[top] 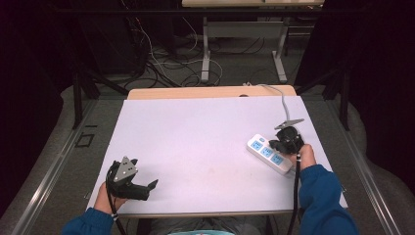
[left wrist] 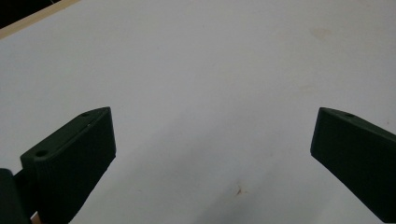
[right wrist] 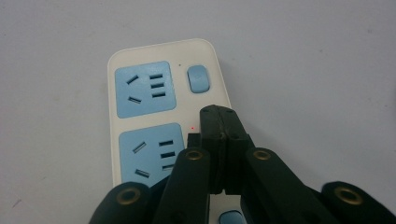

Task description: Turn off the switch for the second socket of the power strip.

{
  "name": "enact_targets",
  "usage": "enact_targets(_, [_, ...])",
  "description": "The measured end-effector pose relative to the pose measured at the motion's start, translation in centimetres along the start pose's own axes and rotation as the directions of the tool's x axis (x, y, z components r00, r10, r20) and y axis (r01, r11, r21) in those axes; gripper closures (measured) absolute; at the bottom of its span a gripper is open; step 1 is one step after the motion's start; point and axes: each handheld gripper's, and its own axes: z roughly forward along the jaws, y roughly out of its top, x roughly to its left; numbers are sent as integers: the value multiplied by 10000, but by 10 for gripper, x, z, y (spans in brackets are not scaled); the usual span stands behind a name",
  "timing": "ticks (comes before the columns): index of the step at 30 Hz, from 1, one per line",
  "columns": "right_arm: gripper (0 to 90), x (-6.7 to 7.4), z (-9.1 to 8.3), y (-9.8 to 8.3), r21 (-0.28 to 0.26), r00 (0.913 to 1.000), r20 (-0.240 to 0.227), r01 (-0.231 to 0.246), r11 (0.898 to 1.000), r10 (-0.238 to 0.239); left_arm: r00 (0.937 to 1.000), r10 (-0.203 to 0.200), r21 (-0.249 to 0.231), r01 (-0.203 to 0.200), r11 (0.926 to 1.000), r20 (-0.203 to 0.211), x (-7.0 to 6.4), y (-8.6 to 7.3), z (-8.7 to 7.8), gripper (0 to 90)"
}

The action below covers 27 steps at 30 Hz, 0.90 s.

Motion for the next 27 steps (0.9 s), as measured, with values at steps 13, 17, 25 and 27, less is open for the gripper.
enact_targets(13, [900,1,0,1,49,9995,157,277,9996,-278,10000,22,8,-22,10000,13,0,0,0,2])
enact_targets(17, [900,1,0,1,33,9993,146,332,9994,-333,10000,-8,16,8,10000,-4,0,0,0,2])
enact_targets(25, [900,1,0,1,-43,9993,155,341,9994,-340,10000,-12,1,12,10000,9,0,0,0,2])
enact_targets(27, [900,1,0,0,-37,9995,159,261,9997,-260,10000,-3,9,3,10000,10,0,0,0,2])
